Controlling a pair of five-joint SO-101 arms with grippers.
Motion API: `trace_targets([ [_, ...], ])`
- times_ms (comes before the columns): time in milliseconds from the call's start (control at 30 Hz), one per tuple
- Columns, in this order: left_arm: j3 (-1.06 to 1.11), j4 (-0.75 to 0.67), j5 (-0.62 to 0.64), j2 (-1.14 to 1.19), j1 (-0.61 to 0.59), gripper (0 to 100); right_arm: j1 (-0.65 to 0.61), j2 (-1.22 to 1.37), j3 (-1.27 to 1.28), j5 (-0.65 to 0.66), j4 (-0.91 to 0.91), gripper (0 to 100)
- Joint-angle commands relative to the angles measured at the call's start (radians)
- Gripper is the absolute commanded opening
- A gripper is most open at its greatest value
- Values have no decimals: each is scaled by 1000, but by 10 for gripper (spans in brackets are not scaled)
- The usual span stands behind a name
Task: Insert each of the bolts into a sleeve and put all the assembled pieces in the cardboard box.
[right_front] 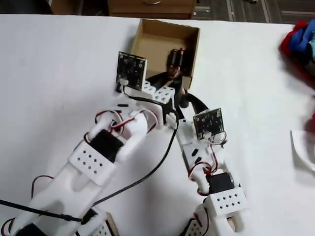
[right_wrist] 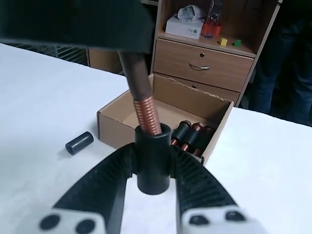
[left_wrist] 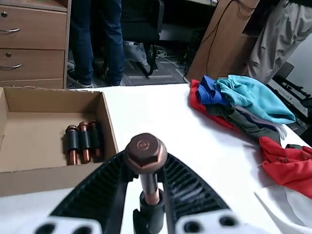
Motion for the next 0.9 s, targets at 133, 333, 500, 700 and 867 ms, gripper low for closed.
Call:
trace_targets([
  [133, -50, 48, 6, 112, 38, 27, 13, -33, -18, -8, -21, 23],
  [333, -189, 75, 6, 227, 44, 27, 18, -33, -18, -8, -19, 23],
  [500, -255, 175, 6, 236, 40, 44, 18, -35, -18, -8, -19, 23],
  [700, -285, 298, 23, 235, 38, 259, 18, -30, -18, -8, -19, 22],
  [867, -311, 341, 81, 235, 20, 270, 18, -30, -18, -8, -19, 22],
])
